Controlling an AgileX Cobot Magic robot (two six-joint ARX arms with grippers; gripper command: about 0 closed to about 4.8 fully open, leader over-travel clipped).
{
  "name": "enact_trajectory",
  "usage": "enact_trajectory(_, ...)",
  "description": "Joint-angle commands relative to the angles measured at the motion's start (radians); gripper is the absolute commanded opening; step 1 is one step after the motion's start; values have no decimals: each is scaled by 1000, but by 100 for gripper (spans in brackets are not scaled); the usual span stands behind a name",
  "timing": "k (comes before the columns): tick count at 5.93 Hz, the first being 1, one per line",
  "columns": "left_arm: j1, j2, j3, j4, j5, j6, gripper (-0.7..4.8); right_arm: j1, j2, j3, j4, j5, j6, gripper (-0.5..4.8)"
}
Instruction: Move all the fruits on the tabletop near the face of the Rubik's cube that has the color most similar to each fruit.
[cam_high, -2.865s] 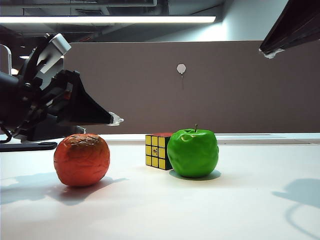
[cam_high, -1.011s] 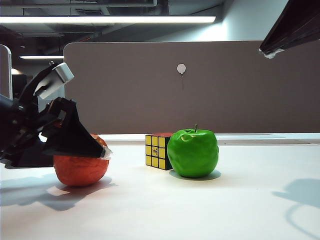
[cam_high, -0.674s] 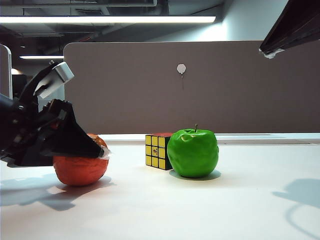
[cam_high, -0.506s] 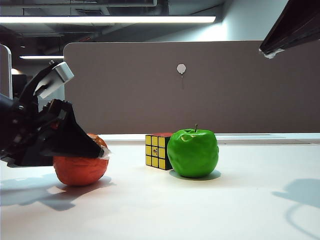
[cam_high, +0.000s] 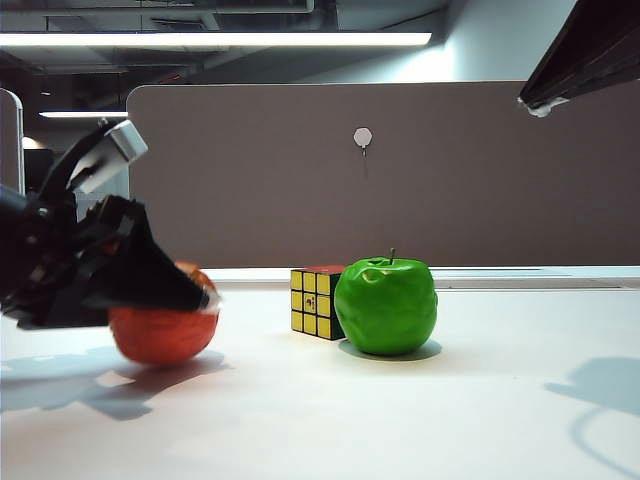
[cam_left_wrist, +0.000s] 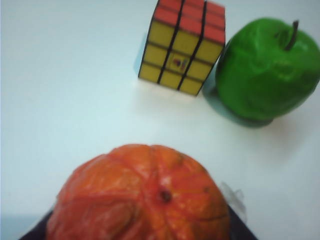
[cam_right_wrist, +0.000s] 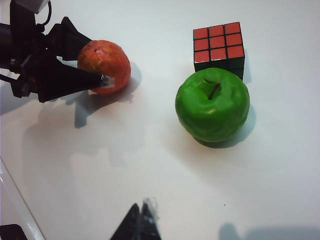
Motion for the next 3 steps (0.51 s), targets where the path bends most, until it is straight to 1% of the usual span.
enact_trajectory(1,-2,-1,8,202,8,-7,245,1,-3,4,10,-5,-1,-1)
enact_trajectory(2,-2,3,188,135,32,0,245,0,-2,4,11,-4,-1,-1)
enact_trajectory(3,-3,35,273,102,43,1,245,0,-2,4,10,-4,-1,-1)
